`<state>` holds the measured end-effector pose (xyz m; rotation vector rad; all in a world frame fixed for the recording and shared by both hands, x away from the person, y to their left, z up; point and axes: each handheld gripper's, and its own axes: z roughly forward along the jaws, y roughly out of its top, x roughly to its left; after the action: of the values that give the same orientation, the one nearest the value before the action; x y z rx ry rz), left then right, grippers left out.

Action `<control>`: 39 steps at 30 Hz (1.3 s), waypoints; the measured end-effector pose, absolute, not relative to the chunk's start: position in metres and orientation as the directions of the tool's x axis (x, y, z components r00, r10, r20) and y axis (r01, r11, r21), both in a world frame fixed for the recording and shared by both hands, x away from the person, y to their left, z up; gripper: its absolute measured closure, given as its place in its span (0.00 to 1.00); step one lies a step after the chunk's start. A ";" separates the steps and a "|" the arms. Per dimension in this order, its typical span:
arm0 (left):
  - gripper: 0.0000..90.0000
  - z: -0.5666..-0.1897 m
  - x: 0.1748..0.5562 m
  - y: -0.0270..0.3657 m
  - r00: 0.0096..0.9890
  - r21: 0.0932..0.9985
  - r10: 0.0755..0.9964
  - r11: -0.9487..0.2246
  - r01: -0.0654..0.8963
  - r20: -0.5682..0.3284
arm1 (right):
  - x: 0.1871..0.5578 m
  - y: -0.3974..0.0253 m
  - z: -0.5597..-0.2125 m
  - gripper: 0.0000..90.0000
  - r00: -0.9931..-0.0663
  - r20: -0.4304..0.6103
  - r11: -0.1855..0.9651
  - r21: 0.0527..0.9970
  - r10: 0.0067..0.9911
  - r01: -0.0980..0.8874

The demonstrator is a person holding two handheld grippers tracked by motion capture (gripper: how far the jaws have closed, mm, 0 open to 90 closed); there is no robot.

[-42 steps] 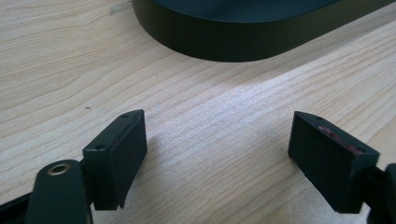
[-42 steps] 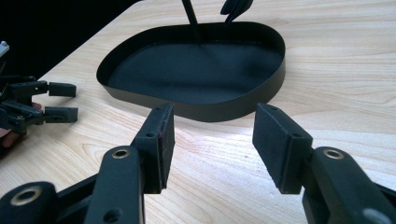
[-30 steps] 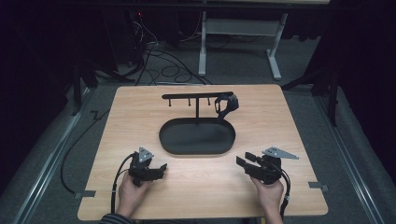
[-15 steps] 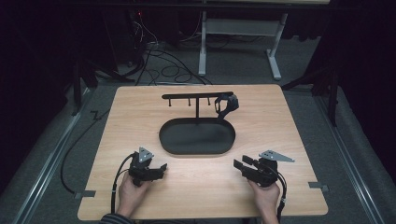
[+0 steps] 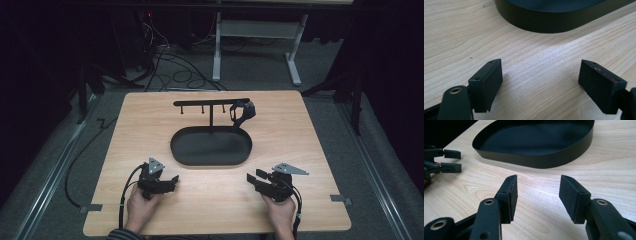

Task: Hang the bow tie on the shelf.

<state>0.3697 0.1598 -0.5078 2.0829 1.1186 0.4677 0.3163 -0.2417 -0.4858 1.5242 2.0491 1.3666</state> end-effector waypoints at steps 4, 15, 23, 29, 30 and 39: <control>0.22 -0.508 0.370 0.160 0.559 0.734 0.829 -0.369 0.570 -0.017 | 0.317 -0.240 -0.492 0.56 -0.422 0.315 0.022 0.779 0.850 0.627; 0.22 -0.508 0.370 0.160 0.559 0.734 0.829 -0.369 0.570 -0.017 | 0.317 -0.230 -0.494 0.56 -0.428 0.262 0.078 0.773 0.865 0.629; 0.22 -0.508 0.370 0.160 0.559 0.734 0.829 -0.369 0.570 -0.017 | 0.318 -0.227 -0.496 0.56 -0.433 0.240 0.101 0.770 0.869 0.630; 0.22 -0.508 0.370 0.160 0.559 0.734 0.829 -0.369 0.570 -0.017 | 0.319 -0.225 -0.497 0.56 -0.431 0.238 0.103 0.768 0.870 0.633; 0.22 -0.508 0.370 0.160 0.559 0.734 0.829 -0.369 0.570 -0.017 | 0.319 -0.225 -0.497 0.56 -0.431 0.239 0.103 0.767 0.870 0.633; 0.22 -0.508 0.370 0.160 0.559 0.734 0.829 -0.368 0.570 -0.018 | 0.320 -0.224 -0.502 0.55 -0.429 0.240 0.107 0.760 0.871 0.641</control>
<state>0.3697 0.1598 -0.5078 2.0829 1.1186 0.4677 0.3201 -0.2242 -0.5022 1.4969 2.1190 1.2275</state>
